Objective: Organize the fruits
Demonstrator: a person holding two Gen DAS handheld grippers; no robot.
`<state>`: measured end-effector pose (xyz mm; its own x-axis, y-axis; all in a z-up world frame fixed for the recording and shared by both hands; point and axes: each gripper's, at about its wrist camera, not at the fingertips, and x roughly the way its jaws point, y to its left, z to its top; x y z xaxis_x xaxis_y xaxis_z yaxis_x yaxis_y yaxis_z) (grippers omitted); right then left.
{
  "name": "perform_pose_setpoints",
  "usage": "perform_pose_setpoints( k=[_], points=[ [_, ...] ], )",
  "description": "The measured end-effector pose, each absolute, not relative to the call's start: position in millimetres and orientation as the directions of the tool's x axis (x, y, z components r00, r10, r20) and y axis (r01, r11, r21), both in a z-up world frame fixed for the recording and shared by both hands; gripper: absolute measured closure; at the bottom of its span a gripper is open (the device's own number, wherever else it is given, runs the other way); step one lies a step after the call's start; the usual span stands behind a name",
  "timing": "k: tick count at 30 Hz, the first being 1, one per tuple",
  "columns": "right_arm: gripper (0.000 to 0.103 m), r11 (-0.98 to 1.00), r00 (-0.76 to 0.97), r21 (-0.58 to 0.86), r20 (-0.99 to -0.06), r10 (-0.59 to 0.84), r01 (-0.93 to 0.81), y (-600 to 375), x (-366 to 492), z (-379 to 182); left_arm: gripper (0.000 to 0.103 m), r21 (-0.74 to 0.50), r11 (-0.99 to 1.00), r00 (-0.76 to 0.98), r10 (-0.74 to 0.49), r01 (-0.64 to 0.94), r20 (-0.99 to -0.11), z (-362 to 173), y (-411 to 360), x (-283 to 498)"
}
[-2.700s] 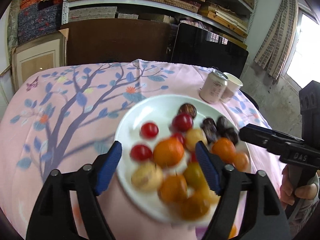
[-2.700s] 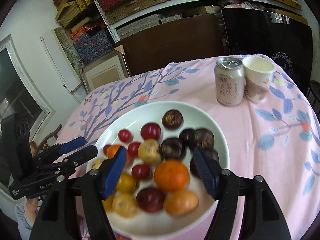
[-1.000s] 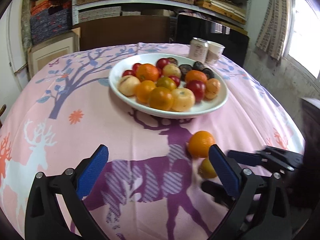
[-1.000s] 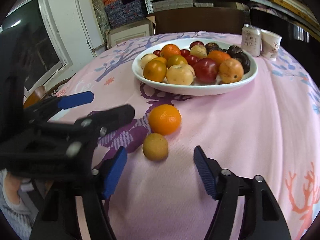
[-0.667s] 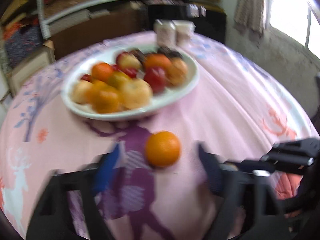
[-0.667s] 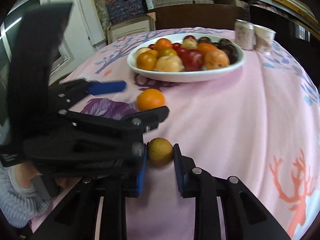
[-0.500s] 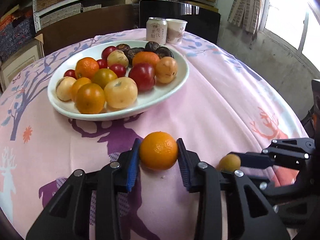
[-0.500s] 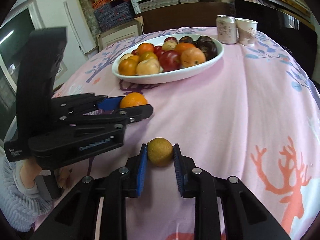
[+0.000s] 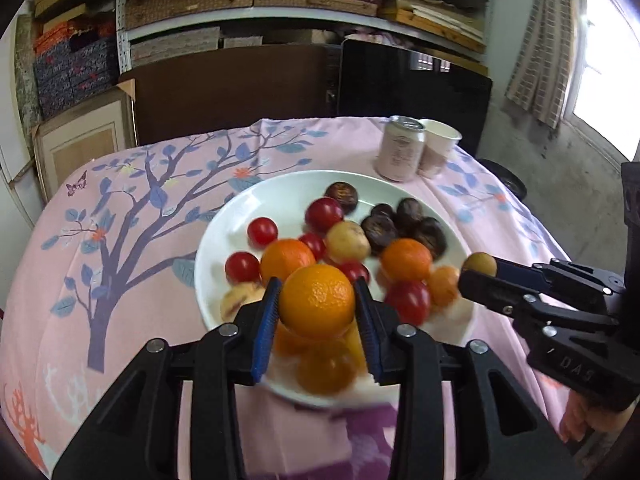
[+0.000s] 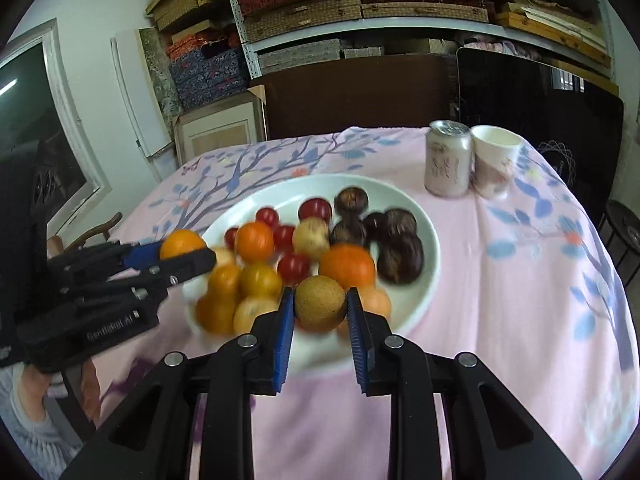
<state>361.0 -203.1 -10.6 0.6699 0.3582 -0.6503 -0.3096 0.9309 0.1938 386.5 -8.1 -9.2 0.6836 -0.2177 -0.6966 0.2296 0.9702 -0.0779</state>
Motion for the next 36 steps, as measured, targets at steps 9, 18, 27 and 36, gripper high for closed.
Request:
perform_pose_setpoints(
  k=[9,18,27,36],
  points=[
    [0.038,0.937,0.715,0.228,-0.606,0.349,-0.264,-217.4,371.7,-16.4,0.008,-0.133,0.976,0.711,-0.218,0.174,-0.668,-18.6,4.8,394.8],
    [0.003,0.966,0.752,0.146,-0.607,0.256,-0.212,-217.1,285.8,-27.0,0.004,-0.079,0.989,0.714,-0.143,0.122,-0.686,-18.2,7.5,312.6],
    [0.003,0.961,0.785,0.015,-0.572,0.236,-0.278,-197.3,222.9,-35.2,0.004,-0.274,0.956,0.720,-0.262,0.103,-0.643,-18.7,41.2,261.4],
    [0.003,0.957,0.770,0.077,-0.578,0.270,-0.278,-204.2,220.8,-37.7,0.004,-0.200,0.972,0.729,-0.223,0.119,-0.647,-25.2,24.1,243.9]
  ],
)
